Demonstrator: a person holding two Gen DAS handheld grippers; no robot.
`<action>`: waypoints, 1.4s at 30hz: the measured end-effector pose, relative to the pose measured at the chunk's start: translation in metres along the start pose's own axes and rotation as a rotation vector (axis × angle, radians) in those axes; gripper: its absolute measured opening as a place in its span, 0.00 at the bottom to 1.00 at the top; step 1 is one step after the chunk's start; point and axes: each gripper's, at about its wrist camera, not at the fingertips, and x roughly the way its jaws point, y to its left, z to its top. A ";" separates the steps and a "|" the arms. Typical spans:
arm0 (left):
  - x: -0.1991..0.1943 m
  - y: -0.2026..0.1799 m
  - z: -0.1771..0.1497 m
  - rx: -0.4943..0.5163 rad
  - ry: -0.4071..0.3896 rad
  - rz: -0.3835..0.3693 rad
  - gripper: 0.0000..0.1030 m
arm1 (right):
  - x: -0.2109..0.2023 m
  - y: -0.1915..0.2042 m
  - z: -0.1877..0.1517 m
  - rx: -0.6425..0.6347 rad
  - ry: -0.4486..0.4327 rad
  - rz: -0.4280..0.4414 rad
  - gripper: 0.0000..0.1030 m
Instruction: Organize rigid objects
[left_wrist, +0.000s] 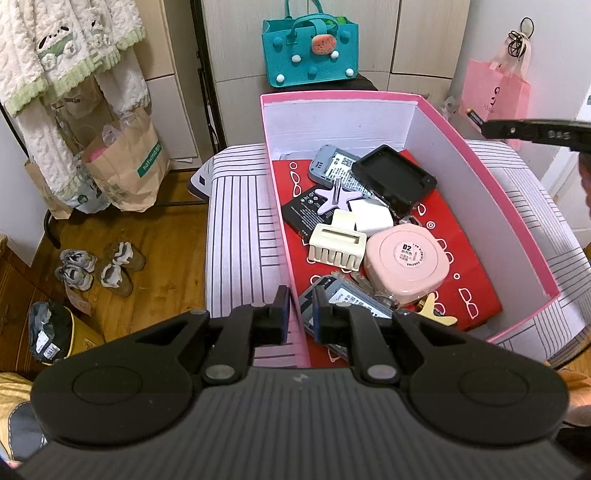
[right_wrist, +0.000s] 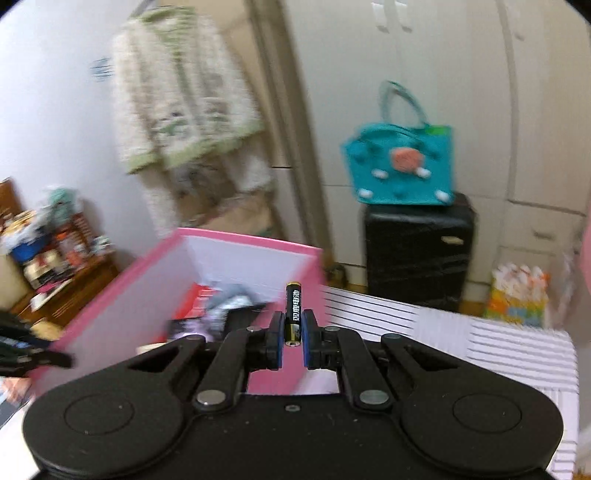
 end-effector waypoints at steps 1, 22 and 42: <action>0.000 0.001 -0.001 -0.006 -0.002 0.002 0.11 | 0.000 0.008 0.002 -0.020 0.007 0.023 0.11; -0.002 0.007 -0.003 -0.069 0.018 -0.020 0.09 | 0.083 0.057 0.009 -0.220 0.182 0.018 0.11; -0.036 -0.008 -0.015 -0.039 -0.056 0.026 0.10 | -0.003 0.050 -0.007 -0.075 0.031 0.067 0.23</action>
